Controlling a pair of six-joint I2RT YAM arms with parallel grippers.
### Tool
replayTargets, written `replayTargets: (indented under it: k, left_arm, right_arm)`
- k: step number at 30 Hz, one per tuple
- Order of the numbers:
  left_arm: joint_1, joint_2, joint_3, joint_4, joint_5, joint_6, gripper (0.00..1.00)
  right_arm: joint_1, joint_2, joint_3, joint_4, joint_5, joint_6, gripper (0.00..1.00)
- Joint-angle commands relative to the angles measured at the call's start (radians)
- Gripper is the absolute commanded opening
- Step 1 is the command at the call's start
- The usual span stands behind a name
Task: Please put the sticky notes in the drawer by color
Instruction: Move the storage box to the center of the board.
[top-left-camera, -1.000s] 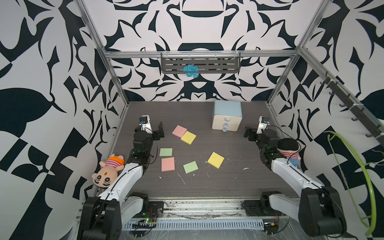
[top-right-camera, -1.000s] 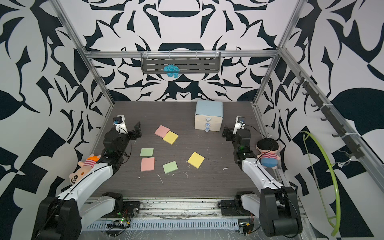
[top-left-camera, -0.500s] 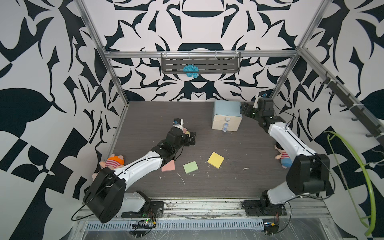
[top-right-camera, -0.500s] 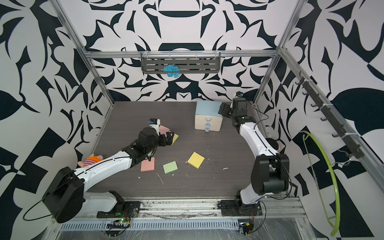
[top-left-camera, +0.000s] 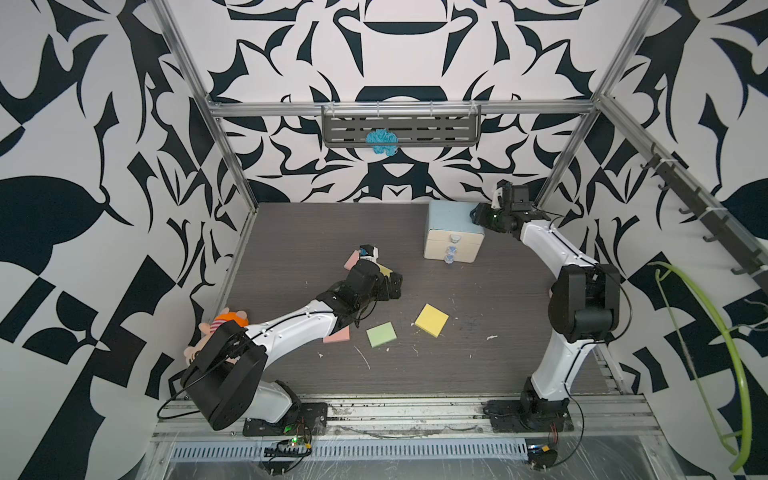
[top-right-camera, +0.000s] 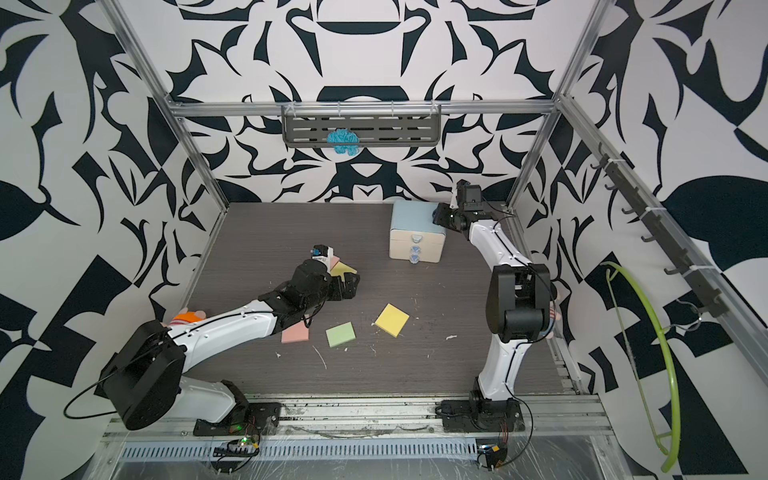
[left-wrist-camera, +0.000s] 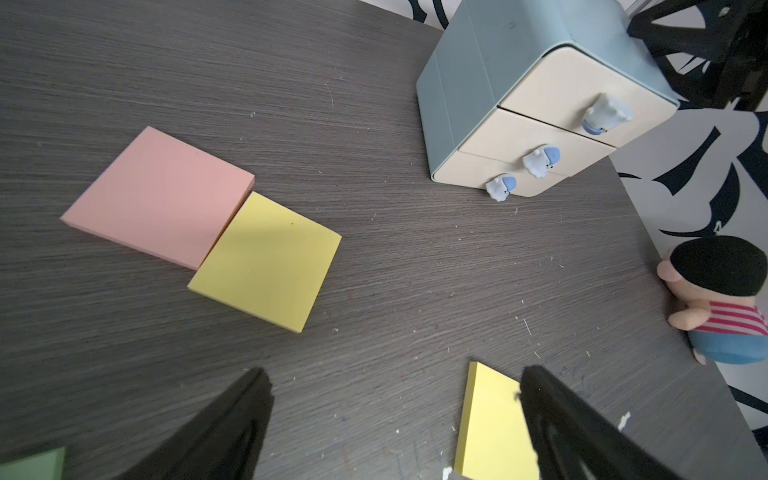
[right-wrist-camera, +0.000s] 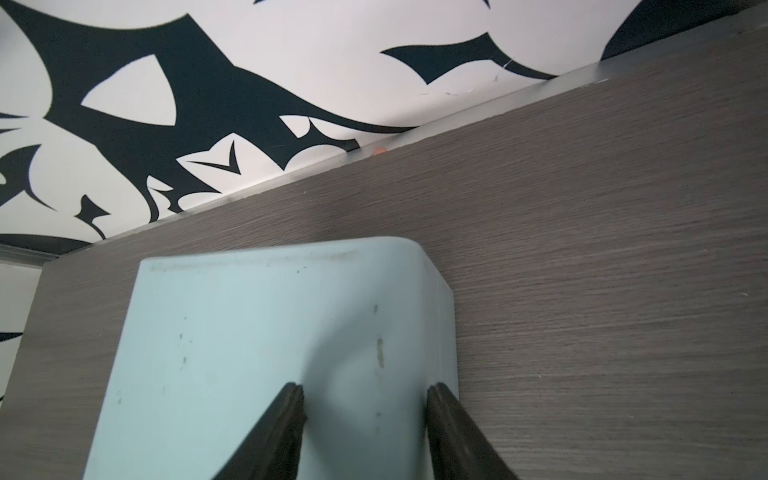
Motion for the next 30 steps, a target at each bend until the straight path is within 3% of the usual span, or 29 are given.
replayTargets:
  k: [1,5,17,30]
  left_arm:
    - [-0.004,0.004,0.027,-0.039,-0.003,-0.009,0.99]
    - [-0.003,-0.004,0.046,-0.071,-0.016,-0.013,0.99]
    - [-0.003,0.016,0.076,-0.088,-0.011,-0.026,0.99]
    - [-0.001,0.051,0.176,-0.122,-0.034,-0.024,0.99]
  right_arm:
    - [0.001,0.024,0.027,-0.049,-0.133,-0.063,0.51]
    - [0.004,0.020,0.009,-0.027,-0.215,-0.062,0.50]
    - [0.078,0.048,0.030,-0.036,-0.301,-0.078,0.45]
    - [0.140,0.081,0.162,-0.124,-0.300,-0.091,0.44]
